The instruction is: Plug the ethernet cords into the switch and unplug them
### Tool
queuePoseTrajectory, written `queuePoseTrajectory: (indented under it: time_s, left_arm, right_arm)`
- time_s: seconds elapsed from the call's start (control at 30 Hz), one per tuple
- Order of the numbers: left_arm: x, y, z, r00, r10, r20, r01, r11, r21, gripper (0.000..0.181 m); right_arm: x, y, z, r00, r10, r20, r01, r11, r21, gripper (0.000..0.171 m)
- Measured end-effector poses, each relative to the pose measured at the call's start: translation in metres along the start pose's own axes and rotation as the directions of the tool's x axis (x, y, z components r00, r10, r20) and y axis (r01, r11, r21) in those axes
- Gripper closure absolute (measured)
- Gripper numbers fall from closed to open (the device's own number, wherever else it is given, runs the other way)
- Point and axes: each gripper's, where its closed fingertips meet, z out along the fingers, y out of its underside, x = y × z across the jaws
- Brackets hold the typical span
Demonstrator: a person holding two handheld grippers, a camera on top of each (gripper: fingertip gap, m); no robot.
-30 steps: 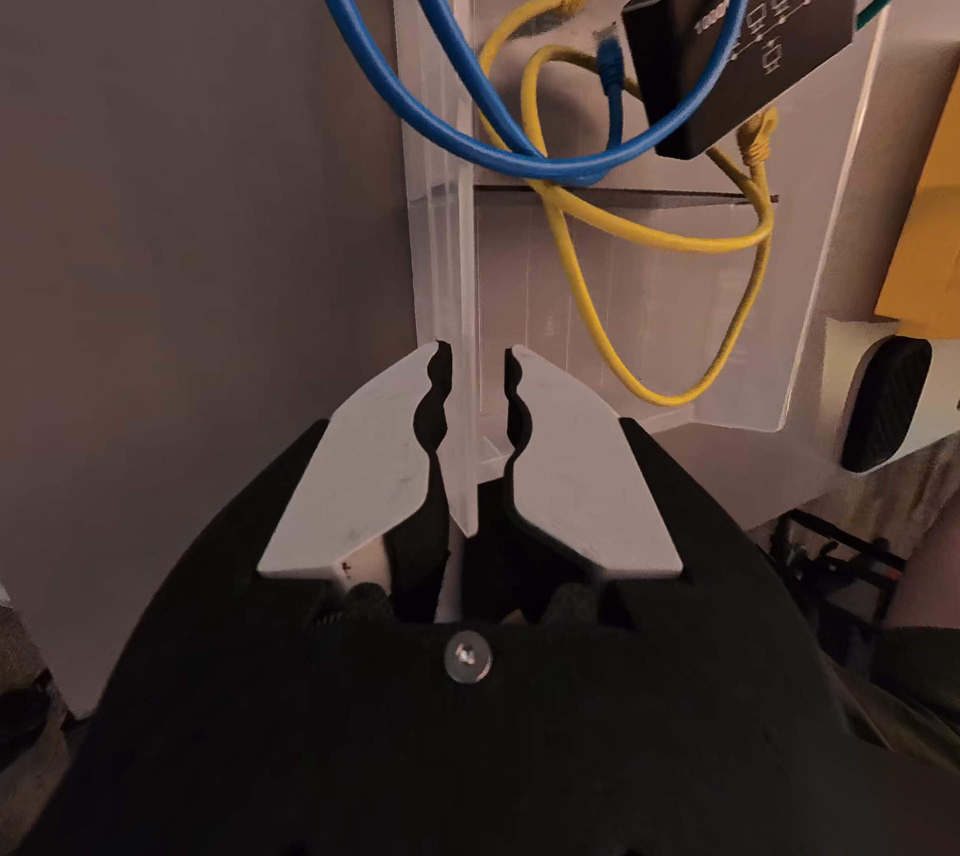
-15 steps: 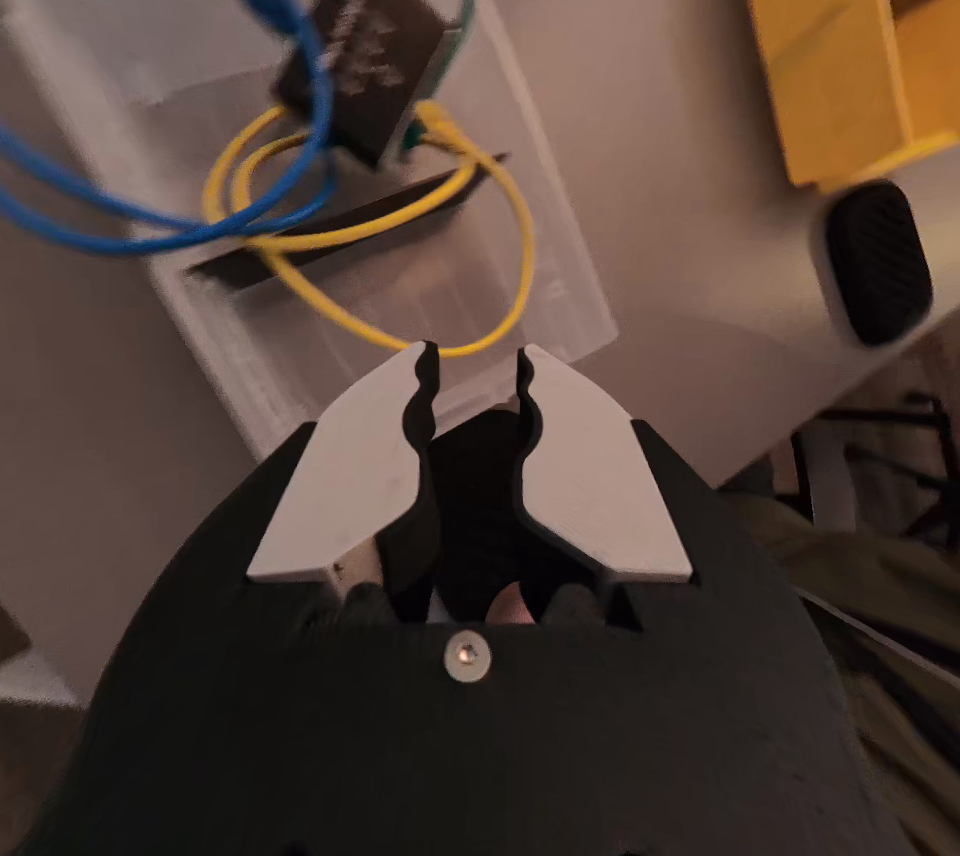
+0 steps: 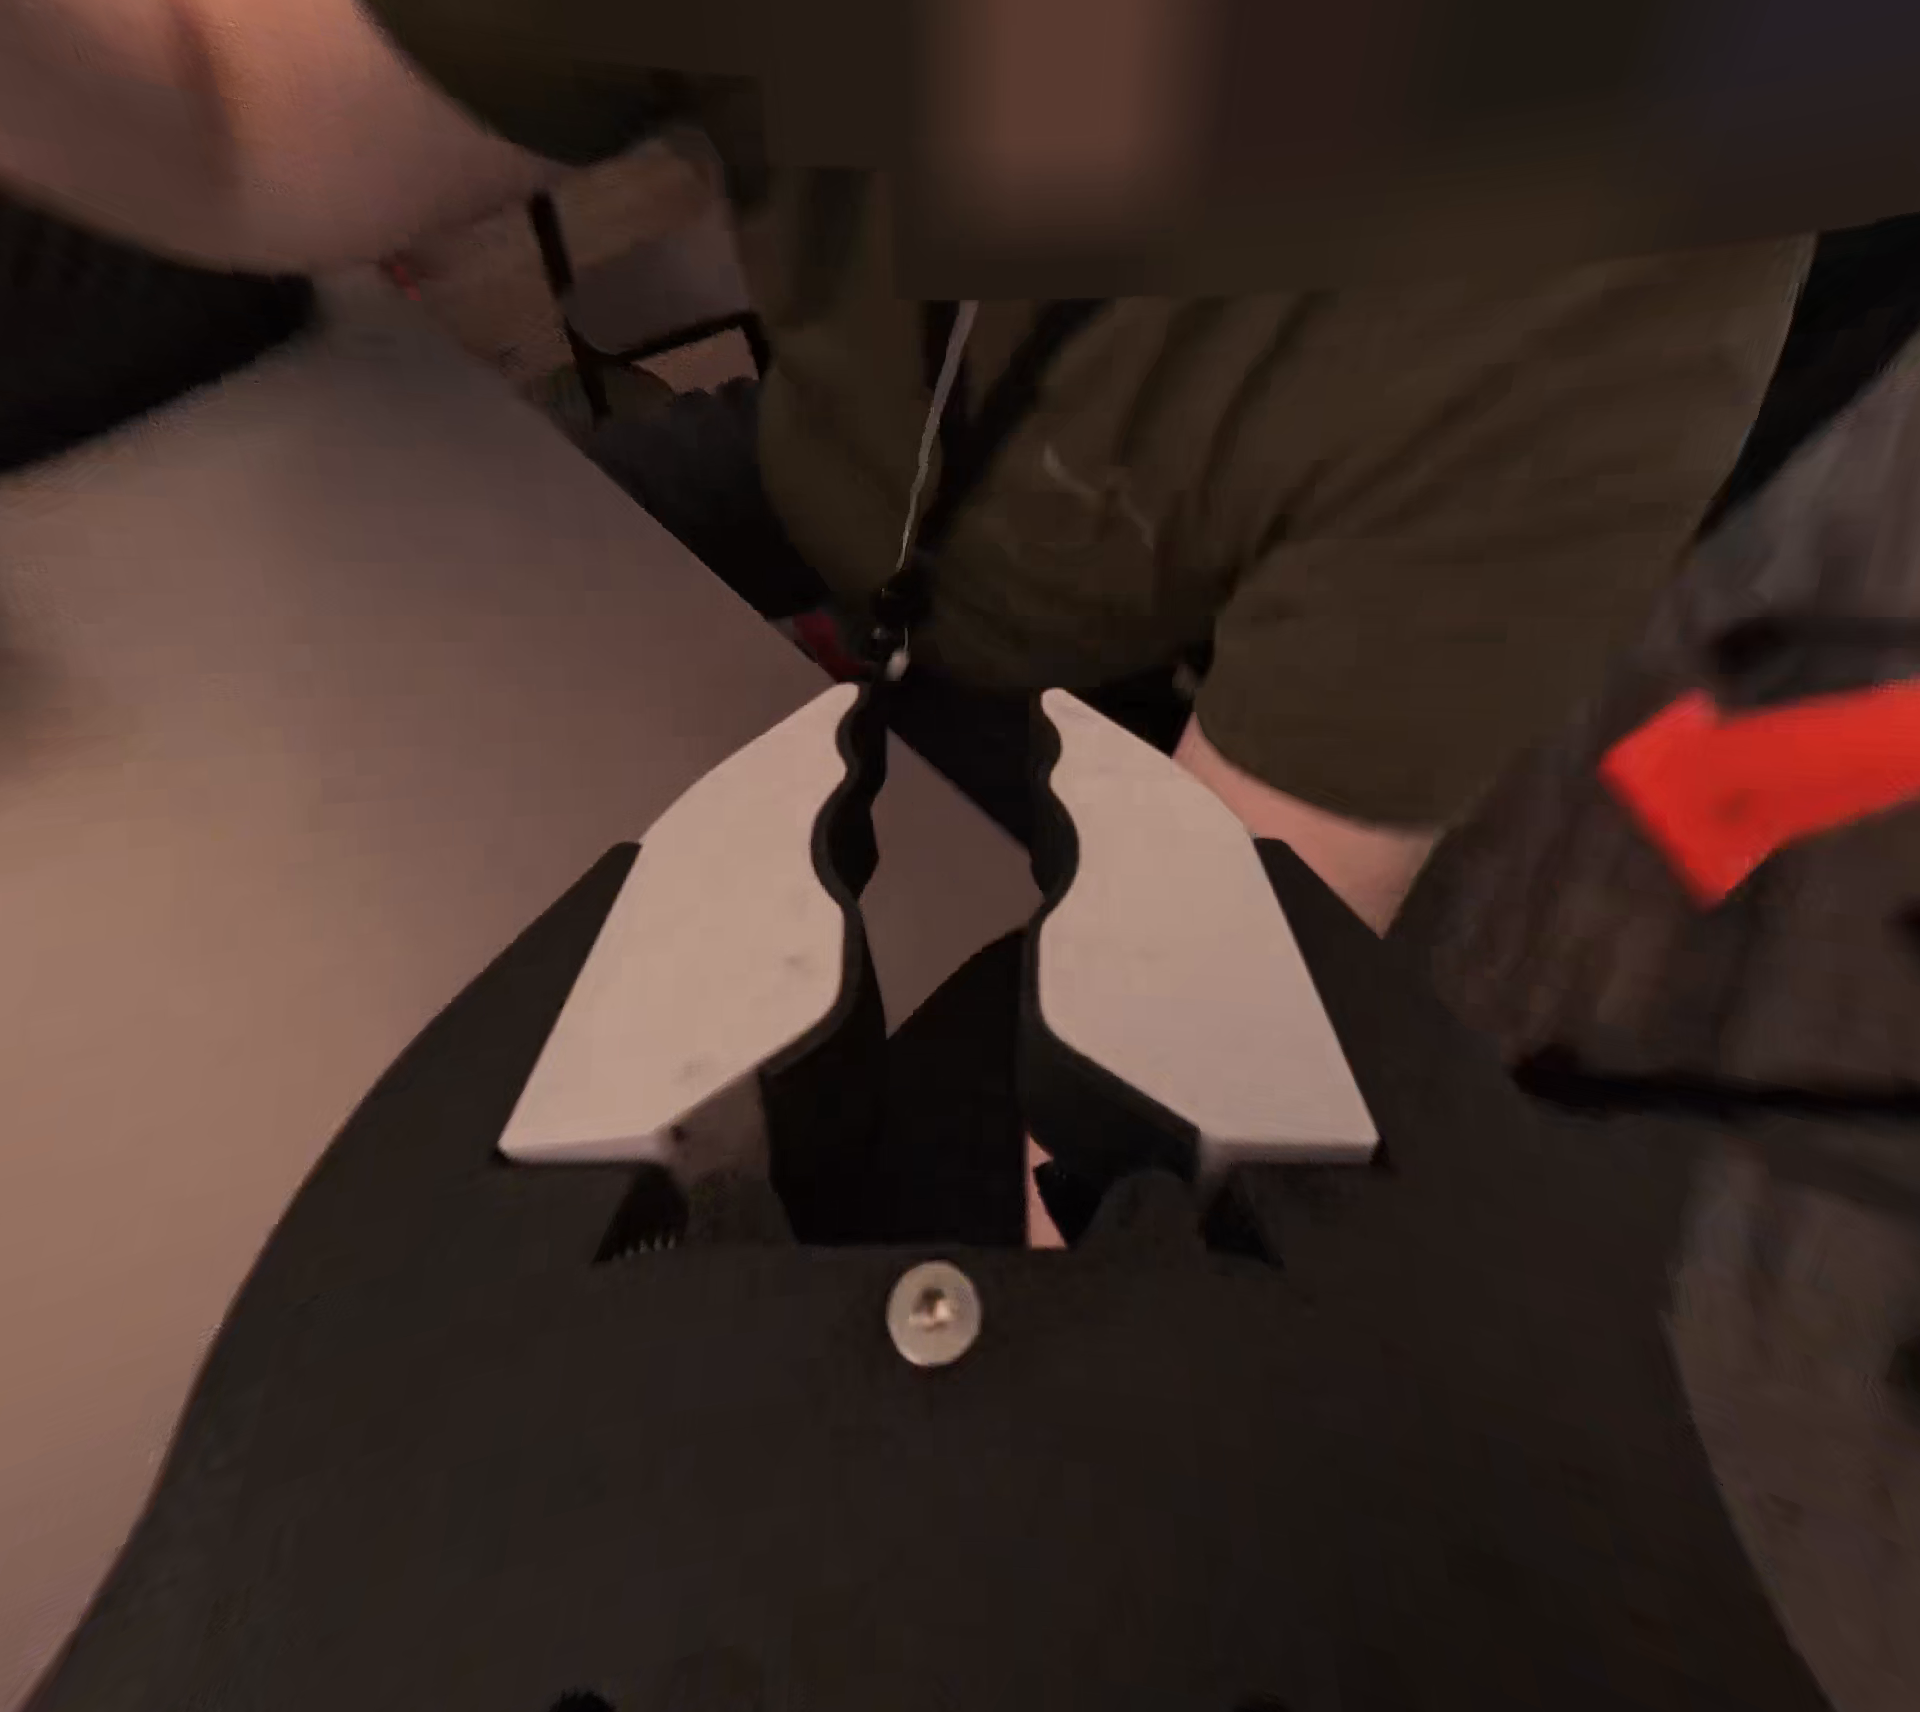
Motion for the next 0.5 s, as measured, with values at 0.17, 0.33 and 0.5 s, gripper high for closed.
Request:
queuePoseTrajectory:
  time_s: [0.17, 0.33, 0.5]
  left_arm:
    - [0.038, 0.030, 0.012, 0.958, 0.224, -0.177, -0.241, 0.967, -0.079, 0.161]
    - [0.052, 0.030, 0.010, 0.918, 0.283, -0.279, -0.304, 0.952, -0.035, 0.161]
    - [0.069, 0.030, 0.012, 0.864, 0.380, -0.332, -0.411, 0.911, -0.026, 0.162]
  right_arm:
    - [-0.036, 0.011, 0.013, 0.908, -0.402, 0.121, 0.402, 0.915, 0.022, 0.161]
    - [-0.039, 0.012, 0.013, 0.907, -0.391, 0.157, 0.387, 0.920, 0.055, 0.162]
    - [-0.041, 0.016, 0.017, 0.906, -0.379, 0.188, 0.380, 0.925, 0.031, 0.162]
